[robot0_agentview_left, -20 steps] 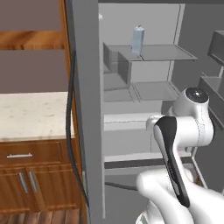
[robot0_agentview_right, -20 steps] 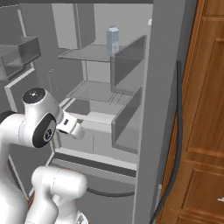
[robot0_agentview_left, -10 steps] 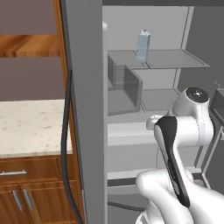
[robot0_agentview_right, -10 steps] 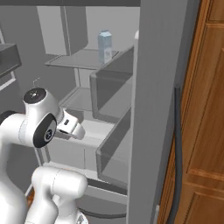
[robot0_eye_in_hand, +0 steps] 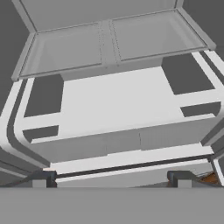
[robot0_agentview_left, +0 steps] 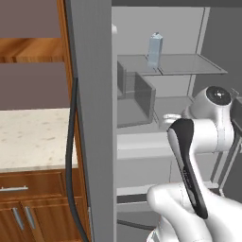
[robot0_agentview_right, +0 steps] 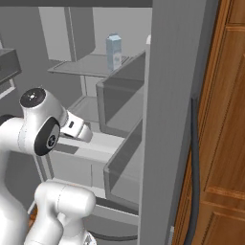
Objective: Take a sugar cube from the saucer and place it inside the coffee. Then, grab milk from the fridge and place it next to the coffee on the counter to sweeten the coffee.
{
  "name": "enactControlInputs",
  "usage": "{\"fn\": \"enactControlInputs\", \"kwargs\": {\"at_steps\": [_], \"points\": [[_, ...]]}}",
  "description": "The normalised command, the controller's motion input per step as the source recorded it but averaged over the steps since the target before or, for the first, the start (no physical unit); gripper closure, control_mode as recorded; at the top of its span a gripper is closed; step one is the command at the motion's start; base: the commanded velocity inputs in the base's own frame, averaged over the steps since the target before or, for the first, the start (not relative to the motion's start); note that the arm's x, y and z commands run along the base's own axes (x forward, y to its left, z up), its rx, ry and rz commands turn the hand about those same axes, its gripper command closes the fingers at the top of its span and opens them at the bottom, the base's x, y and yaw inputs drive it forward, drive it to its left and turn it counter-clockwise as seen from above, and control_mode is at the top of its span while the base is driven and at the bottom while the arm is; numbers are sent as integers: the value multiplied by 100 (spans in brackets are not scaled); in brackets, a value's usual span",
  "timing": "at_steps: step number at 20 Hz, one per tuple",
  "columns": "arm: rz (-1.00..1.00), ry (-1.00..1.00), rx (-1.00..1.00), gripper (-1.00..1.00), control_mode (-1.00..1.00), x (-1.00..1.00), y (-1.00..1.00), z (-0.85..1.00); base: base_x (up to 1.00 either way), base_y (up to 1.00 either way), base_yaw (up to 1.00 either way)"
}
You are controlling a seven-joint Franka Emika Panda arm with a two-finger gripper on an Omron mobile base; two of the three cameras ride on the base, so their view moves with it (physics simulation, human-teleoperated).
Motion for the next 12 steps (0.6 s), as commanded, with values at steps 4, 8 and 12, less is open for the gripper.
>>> {"fn": "enactControlInputs", "kwargs": {"at_steps": [4,8,12], "points": [[-4,-10,-1,-100,-100,33,0,99,0,0,0],[-3,-4,-2,-100,-100,36,0,100,0,0,0],[0,-5,-2,-100,-100,13,0,100,0,0,0]]}}
